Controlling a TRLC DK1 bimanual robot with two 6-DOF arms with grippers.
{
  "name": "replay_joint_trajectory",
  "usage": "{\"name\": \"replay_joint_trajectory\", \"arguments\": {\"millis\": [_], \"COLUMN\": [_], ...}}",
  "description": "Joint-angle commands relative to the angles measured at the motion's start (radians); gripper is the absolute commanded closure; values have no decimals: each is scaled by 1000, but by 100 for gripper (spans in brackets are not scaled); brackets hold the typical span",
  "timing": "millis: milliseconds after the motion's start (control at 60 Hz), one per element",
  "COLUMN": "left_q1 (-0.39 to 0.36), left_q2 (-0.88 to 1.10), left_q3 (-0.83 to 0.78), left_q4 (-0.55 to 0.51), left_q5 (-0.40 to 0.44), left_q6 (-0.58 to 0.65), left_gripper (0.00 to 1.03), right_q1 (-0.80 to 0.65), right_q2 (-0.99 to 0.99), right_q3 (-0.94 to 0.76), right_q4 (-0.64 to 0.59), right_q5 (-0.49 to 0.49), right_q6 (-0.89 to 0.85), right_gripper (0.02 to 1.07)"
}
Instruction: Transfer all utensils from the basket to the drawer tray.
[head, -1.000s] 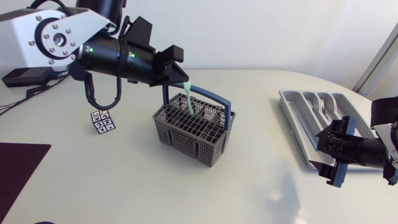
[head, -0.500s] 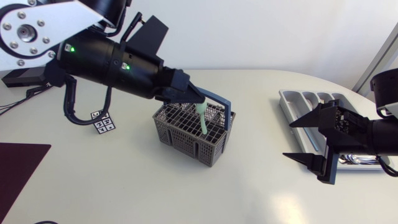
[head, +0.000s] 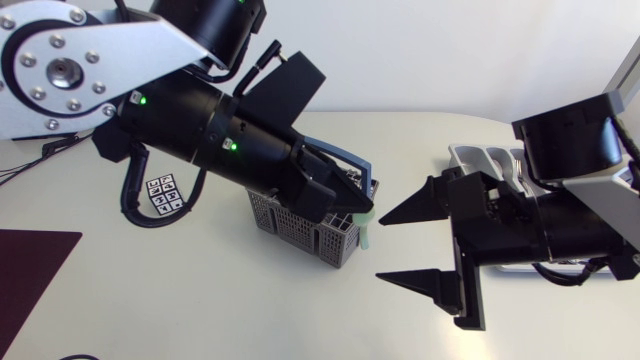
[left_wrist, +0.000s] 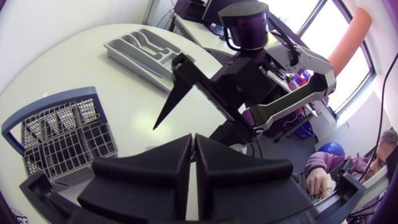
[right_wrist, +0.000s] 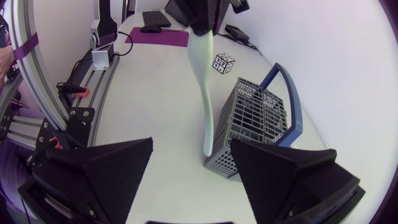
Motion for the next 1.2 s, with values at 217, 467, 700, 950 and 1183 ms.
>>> {"name": "replay_joint_trajectory", "arguments": {"millis": [217,467,700,950,1183], "left_q1": [-18,-19,-16,2,25], "left_q2": [26,25,23,17,22], "left_q3": [-25,-28,-27,-13,32], "left_q4": [-30,-39,-59,-45,96], "left_q5": [71,77,79,79,77], "left_q6": [66,81,100,94,-3], "left_gripper": [100,100,100,87,45], "right_q1": [73,74,64,59,73], "right_q2": [42,36,25,31,42], "right_q3": [19,20,19,19,-16], "right_q4": [91,89,85,77,71], "right_q5": [-13,-27,-33,-31,-24], "right_q6": [97,90,92,103,103], "right_gripper": [57,82,96,101,101]}}
